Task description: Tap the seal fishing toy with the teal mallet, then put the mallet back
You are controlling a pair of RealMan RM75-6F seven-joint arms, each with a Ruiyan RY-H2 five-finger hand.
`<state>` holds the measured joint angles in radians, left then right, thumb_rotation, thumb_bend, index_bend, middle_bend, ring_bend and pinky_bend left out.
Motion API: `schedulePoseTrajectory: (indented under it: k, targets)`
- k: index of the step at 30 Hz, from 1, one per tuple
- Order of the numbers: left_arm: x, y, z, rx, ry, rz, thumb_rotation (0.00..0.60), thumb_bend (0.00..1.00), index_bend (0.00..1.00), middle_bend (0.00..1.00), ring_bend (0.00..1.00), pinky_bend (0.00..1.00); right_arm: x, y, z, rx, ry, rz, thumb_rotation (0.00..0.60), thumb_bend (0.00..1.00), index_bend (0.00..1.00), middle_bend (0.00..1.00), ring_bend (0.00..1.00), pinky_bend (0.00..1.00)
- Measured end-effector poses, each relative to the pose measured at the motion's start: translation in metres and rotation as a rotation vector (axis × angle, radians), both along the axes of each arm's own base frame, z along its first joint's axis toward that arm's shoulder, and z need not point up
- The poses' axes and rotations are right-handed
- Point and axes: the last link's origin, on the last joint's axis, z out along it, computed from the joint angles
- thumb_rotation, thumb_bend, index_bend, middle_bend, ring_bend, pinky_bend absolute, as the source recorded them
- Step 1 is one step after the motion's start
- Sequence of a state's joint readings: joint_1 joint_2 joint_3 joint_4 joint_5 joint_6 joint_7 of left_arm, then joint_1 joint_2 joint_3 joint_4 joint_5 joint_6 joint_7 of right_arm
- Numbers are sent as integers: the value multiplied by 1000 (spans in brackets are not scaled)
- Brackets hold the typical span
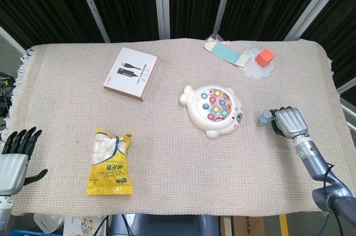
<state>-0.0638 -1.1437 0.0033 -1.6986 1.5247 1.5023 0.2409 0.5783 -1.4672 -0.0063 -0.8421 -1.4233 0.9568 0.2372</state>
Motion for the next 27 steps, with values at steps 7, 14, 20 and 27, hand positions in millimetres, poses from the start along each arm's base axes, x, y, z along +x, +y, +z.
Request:
schedulePoseTrajectory:
  k: [7, 14, 20, 27]
  targets:
    - [2, -2, 1, 3, 3, 1, 600, 133, 0, 0, 0, 0, -16, 3, -11, 20, 16, -12, 600, 558, 718, 651, 434, 397]
    - [2, 0, 1, 3, 3, -3, 600, 133, 0, 0, 0, 0, -24, 6, -13, 28, 5, -44, 600, 393, 651, 594, 391, 372]
    - [3, 1, 0, 0, 3, -5, 600, 133, 0, 0, 0, 0, -27, 6, -11, 32, -4, -71, 600, 359, 562, 525, 335, 321]
    - [3, 2, -2, -4, 1, -2, 600, 133, 0, 0, 0, 0, -23, 0, -7, 51, -14, -104, 600, 358, 415, 434, 248, 261]
